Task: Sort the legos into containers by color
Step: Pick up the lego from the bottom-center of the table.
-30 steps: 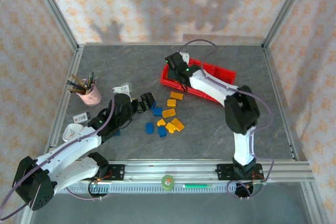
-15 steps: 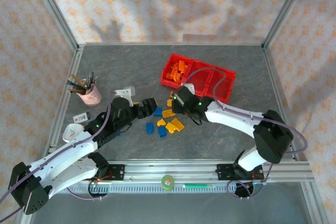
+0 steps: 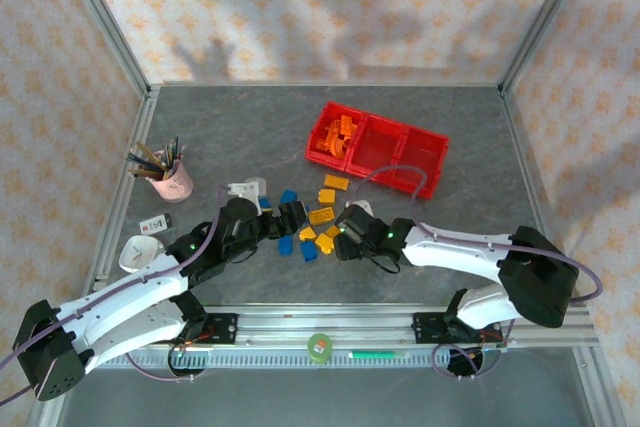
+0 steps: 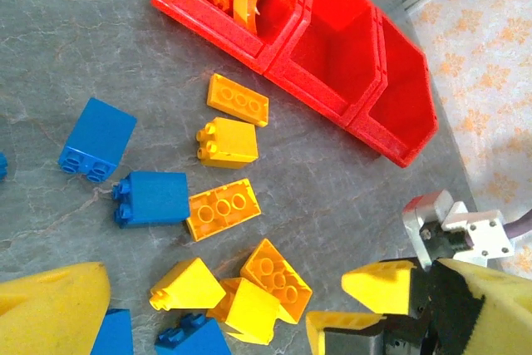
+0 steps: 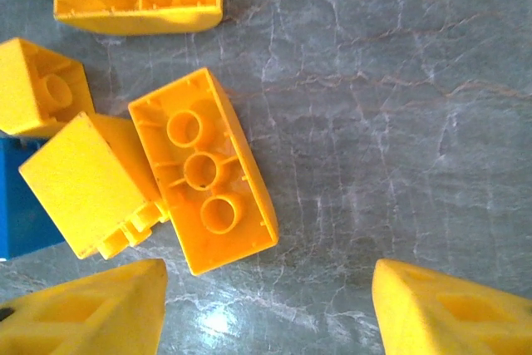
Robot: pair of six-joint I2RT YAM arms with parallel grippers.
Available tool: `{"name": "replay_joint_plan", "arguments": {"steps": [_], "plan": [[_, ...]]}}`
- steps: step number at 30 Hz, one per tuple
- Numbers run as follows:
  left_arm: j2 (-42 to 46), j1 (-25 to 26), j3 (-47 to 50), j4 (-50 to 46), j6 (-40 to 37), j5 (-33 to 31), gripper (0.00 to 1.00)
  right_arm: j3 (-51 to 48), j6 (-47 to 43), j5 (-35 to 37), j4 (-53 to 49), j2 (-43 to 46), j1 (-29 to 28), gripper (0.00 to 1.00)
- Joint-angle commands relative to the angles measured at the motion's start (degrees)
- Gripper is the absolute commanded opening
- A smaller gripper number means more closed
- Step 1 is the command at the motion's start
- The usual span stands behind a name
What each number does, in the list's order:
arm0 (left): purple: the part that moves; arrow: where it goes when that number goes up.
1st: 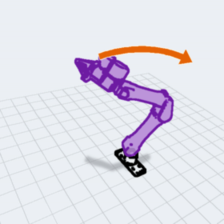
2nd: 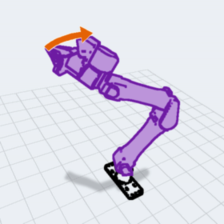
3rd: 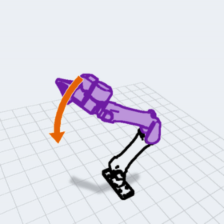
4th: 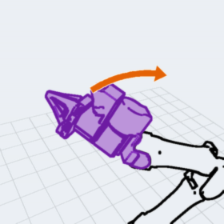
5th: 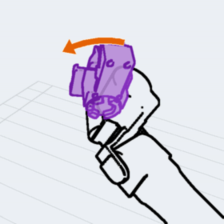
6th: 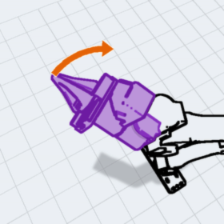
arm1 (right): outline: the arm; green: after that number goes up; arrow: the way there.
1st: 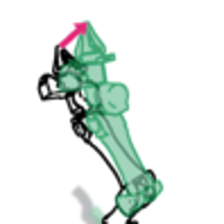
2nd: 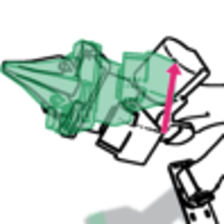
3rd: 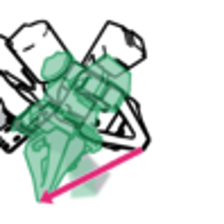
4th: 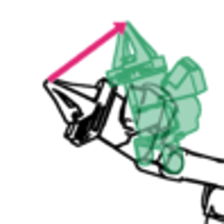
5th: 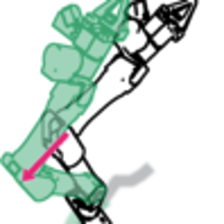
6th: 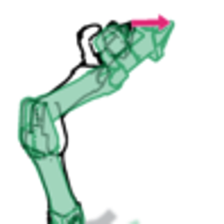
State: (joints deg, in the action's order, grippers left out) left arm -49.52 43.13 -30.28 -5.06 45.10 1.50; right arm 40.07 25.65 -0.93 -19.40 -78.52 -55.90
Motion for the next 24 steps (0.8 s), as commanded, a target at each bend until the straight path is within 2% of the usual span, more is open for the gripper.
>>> {"name": "replay_joint_plan", "arguments": {"steps": [1,10,14,24], "plan": [[0.5,0.3,0.6,-0.4,0.7,-2.2,0.99,-1.3,-1.0,-0.8,3.2,-0.2,-0.3,0.66],[0.7,0.3,0.1,-1.1,0.7,-3.0,0.99,0.0,-3.2,-1.4,5.8,-4.7,-0.4,0.66],[1.2,0.4,0.1,-1.5,0.6,-3.4,0.99,1.1,-3.8,-0.2,5.6,-6.7,-0.4,0.61],[2.0,0.4,0.0,-2.1,0.3,-4.1,0.99,4.6,-5.1,4.9,6.2,-10.9,-0.3,0.59]]}}
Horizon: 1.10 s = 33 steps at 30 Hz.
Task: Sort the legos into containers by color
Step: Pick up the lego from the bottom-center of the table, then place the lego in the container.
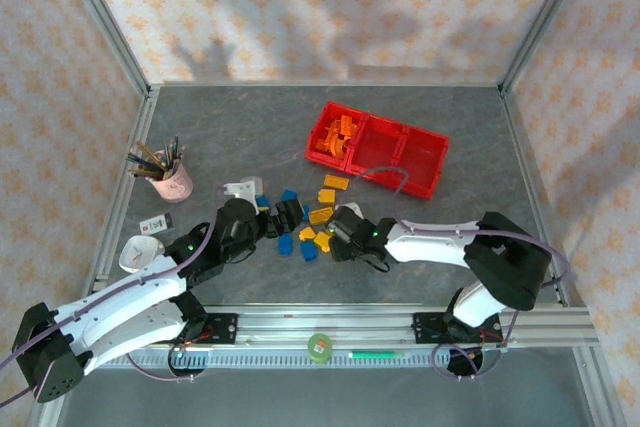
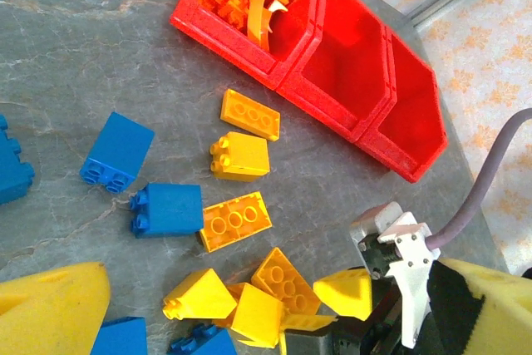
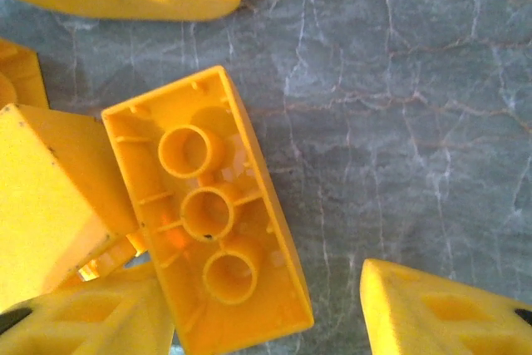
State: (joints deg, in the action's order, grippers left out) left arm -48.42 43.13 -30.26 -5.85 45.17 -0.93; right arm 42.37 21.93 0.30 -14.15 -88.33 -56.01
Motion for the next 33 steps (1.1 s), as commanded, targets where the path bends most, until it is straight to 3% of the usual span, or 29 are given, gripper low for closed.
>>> {"name": "replay_joint_plan", "arguments": {"steps": [1,12,22,28,33], "plan": [[0.9,0.4,-0.1,-1.5,0.2,-1.8,0.99,2.8,-1.7,3.7,1.0,-1.7,-0.2,0.59],[1.8,0.4,-0.1,-2.4,0.0,-2.5,0.99,4.6,-2.7,3.5,1.1,-4.5,-0.2,0.42],[0.6,0.4,-0.8,-1.0,0.1,-0.6,0.99,1.3,1.5,2.4,-2.7,5.1,1.0,0.34],[-2.7,0.4,-2.4,1.4,-0.5,0.7,0.99,4.6,2.1,2.3,-8.1,11.9,9.0,0.35],[-6.6,0.5,-4.3,4.5,-1.1,1.5,0.99,10.8,0.8,4.7,-8.6,10.0,18.8,0.35]]}}
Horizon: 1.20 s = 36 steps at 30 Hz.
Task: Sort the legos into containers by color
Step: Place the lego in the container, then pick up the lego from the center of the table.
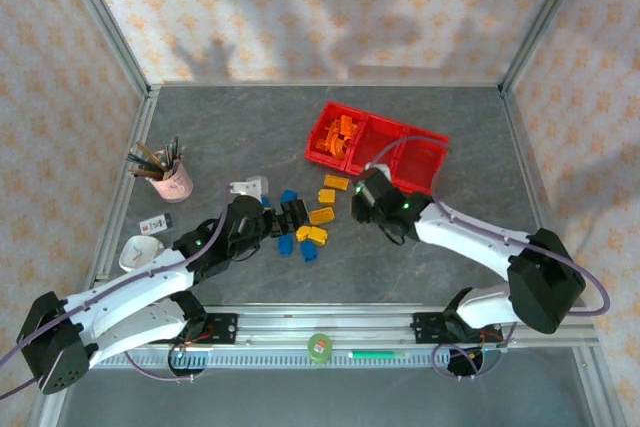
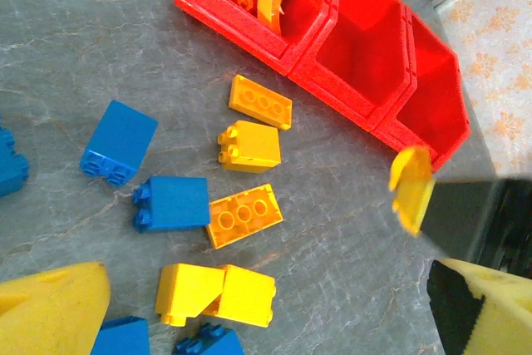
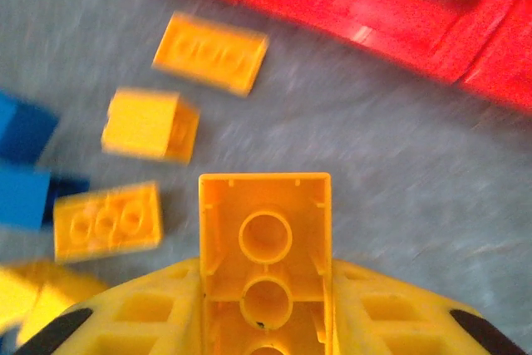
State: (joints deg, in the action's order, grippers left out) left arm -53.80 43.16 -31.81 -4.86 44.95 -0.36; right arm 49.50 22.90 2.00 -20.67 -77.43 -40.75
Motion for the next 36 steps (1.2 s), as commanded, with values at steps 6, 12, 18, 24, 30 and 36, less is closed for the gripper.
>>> {"name": "replay_joint_plan", "arguments": {"steps": [6,12,18,24,30,36], "plan": [[-4.9,0.5,-5.5,5.8,-2.0,-0.3,0.99,15.2,-2.7,6.1,-1.1,-11.8,10.1,0.35],[-7.5,0.4,-6.5,8.6,-2.7,-2.0,0.99,25.2,-4.9,6.3,0.5,-23.5,15.0,0.36],[-9.6,0.4,-7.8,9.5,-3.3,-3.0,0.99,33.6,-6.8,5.3,-0.3,-31.6,16.9,0.44],[-8.5,0.3,-7.8,8.4,-3.7,-4.1,0.99,33.0,-7.0,3.1,-1.6,-30.0,16.6,0.54],[-5.4,0.3,-6.6,6.2,-3.5,-5.5,0.99,23.6,-2.2,2.7,-1.5,-21.4,11.6,0.62],[-1.1,0.1,-4.2,3.8,-2.9,-7.7,0.99,18.5,3.6,1.5,-0.7,-18.8,3.5,0.7]]}}
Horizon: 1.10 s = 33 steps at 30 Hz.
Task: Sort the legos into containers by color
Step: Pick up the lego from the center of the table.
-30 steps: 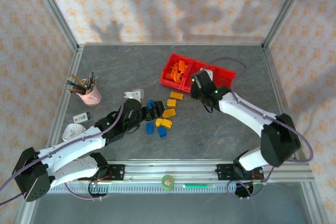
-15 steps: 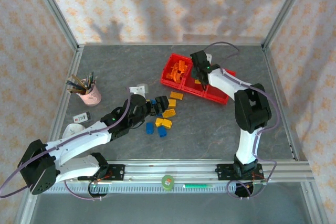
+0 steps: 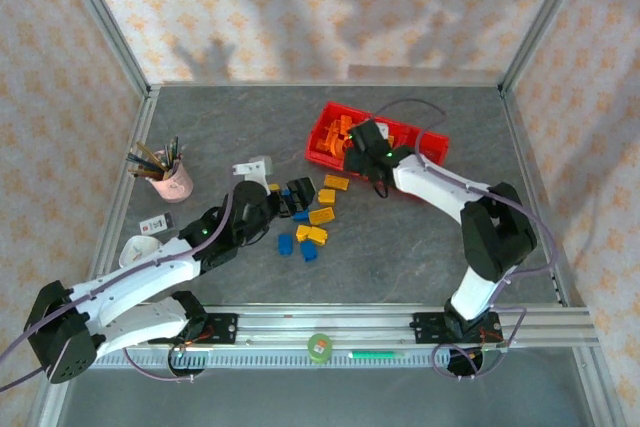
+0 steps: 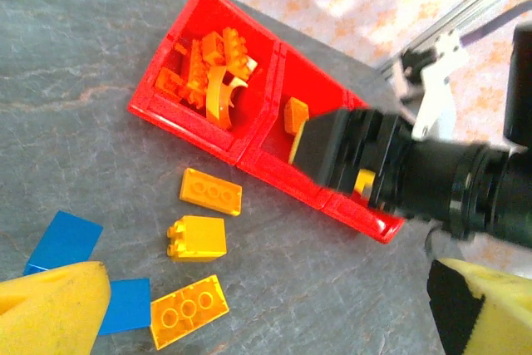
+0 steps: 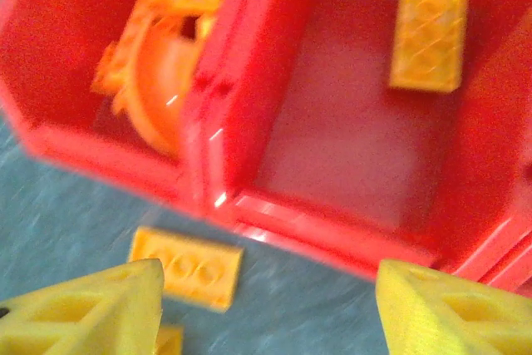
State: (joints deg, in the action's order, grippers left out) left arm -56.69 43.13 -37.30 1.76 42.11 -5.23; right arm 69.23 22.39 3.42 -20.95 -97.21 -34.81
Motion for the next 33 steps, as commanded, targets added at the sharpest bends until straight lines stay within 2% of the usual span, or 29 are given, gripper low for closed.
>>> {"name": "replay_joint_plan", "arguments": {"steps": [1,7,11,17,22,33], "plan": [[2.5,0.1,1.6,-3.4,0.0,-3.1,0.99,-1.5,5.0,-0.1,-0.3,0.6,-3.6,0.71],[6.5,0.0,4.3,-5.4,1.5,-4.2,0.99,-1.3,10.5,0.3,1.3,-2.9,-9.8,0.8],[8.3,-0.1,5.5,-6.6,2.1,-4.6,0.99,-0.3,14.0,0.8,1.4,-5.9,-11.2,0.85],[10.0,-0.2,6.2,-8.0,2.5,-5.0,0.99,3.2,15.7,4.1,-0.2,-11.8,-12.2,0.85],[10.6,-0.2,6.3,-9.6,2.5,-5.0,0.99,5.0,15.1,2.9,1.4,-15.1,-12.1,0.79],[10.7,-0.3,6.6,-8.9,2.3,-3.5,0.99,5.8,13.7,3.9,2.0,-16.8,-12.2,0.53]]}}
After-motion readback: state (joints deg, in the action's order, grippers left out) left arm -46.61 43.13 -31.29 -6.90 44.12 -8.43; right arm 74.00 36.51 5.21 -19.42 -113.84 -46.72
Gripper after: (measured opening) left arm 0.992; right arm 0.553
